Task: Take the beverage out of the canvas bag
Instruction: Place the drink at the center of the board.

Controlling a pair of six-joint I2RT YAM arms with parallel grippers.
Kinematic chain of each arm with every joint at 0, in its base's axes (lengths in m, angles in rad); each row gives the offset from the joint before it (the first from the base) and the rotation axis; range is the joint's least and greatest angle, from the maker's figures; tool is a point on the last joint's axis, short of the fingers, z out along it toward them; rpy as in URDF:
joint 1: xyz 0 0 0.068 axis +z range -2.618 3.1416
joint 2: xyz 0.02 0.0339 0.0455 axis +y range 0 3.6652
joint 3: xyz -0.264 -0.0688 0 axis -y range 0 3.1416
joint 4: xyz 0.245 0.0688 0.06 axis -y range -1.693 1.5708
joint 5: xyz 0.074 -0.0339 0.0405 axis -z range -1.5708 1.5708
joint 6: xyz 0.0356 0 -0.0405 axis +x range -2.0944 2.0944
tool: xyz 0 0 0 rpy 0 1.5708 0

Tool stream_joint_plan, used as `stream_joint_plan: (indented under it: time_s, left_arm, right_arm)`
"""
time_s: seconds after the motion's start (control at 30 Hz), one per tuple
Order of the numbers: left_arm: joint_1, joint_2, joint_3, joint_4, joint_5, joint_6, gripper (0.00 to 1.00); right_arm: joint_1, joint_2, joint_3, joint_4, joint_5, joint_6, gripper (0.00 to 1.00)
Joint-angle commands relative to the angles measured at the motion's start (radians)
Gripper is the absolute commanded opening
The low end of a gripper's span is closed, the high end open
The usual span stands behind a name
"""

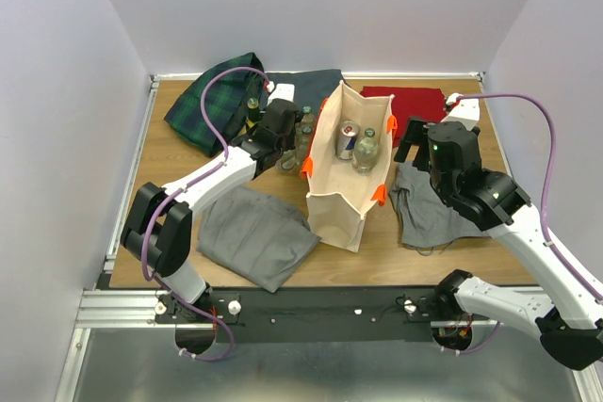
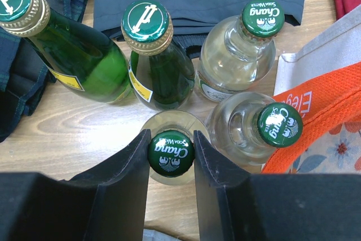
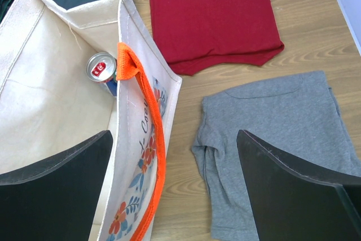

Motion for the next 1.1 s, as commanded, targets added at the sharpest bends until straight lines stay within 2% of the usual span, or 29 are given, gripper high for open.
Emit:
stream_joint_plan:
  time_s: [0.0,0.1,0.27,0.4,0.77,0.9,0.93,0.97,1.07]
  left_arm:
    - [0.002,-0.022,0.053,0.057,-0.043,-0.023,0.33]
    - [0.004,-0.031,0.054,0.048,-0.044,-0.023,0.39]
    - [0.004,-0.052,0.043,0.046,-0.047,-0.016,0.53]
    - [0.002,-0.066,0.042,0.04,-0.047,-0.011,0.54]
    - [0.004,-0.124,0.062,0.008,-0.049,0.03,0.66]
    - [0.004,-0.15,0.085,-0.017,0.006,0.064,0.82]
    - [0.002,-0.158,0.092,-0.021,0.02,0.066,0.92]
    - [0.004,-0.161,0.099,-0.03,0.031,0.066,0.96]
    - [0.002,-0.178,0.129,-0.064,0.072,0.07,0.99]
  right_arm:
    - [0.005,-0.014,-0.01,0.002,0.018,0.006,1.0]
    - [0.005,-0.014,-0.008,0.003,0.018,0.004,1.0]
    - [0.005,-0.012,-0.005,0.005,0.016,0.002,1.0]
    - [0.005,-0.012,-0.005,0.006,0.01,0.002,1.0]
    - [0.005,-0.009,0.001,0.011,0.009,0.004,1.0]
    - [0.007,-0.012,0.0,0.009,0.012,-0.001,1.0]
    - [0.005,-0.012,-0.002,0.009,0.012,0.001,1.0]
    - [0.005,-0.012,-0.002,0.009,0.012,0.001,1.0]
    - [0.005,-0.015,-0.004,0.009,0.01,0.006,1.0]
